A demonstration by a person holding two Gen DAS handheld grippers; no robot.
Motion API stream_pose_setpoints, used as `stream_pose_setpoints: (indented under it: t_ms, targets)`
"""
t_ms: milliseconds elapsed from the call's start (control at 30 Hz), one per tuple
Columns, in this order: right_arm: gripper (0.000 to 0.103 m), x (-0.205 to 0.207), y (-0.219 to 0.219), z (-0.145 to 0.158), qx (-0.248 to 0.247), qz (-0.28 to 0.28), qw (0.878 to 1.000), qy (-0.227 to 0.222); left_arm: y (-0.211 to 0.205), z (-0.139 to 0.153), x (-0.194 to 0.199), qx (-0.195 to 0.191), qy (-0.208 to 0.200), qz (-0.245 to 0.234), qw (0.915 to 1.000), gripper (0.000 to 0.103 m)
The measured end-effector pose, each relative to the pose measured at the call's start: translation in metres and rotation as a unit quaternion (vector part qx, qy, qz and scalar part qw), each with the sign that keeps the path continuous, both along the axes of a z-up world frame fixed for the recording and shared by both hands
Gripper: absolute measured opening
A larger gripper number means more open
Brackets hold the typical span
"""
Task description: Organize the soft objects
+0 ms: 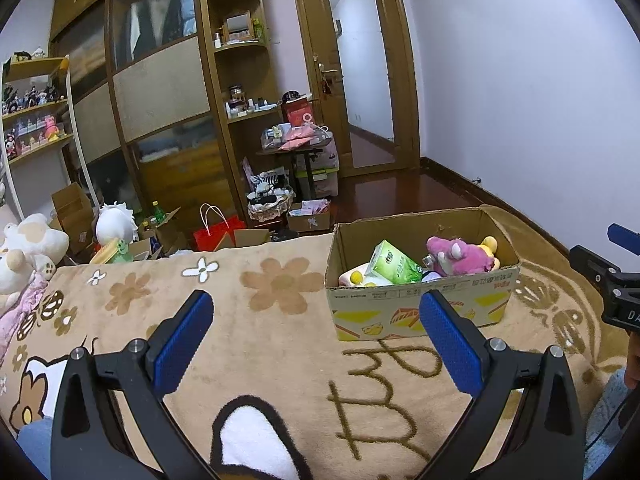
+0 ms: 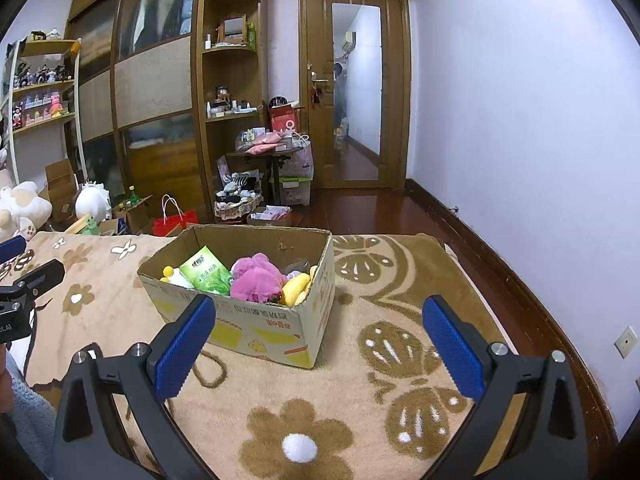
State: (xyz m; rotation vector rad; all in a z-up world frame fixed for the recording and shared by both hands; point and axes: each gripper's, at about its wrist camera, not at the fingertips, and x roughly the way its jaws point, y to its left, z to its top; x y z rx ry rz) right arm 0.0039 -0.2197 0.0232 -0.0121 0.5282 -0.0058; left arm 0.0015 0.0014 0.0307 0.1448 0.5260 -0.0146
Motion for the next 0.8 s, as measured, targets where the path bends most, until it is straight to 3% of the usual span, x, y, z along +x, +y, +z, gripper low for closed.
stream_pose_setpoints:
  t_ms: [800]
  targets:
    - [0.103,-0.0015,0.0025,0.0014,-0.001,0.000,1.000,-0.005,-0.0035,-0.0003,-0.0051,0.005,-0.001,-0.007,1.0000,0.102]
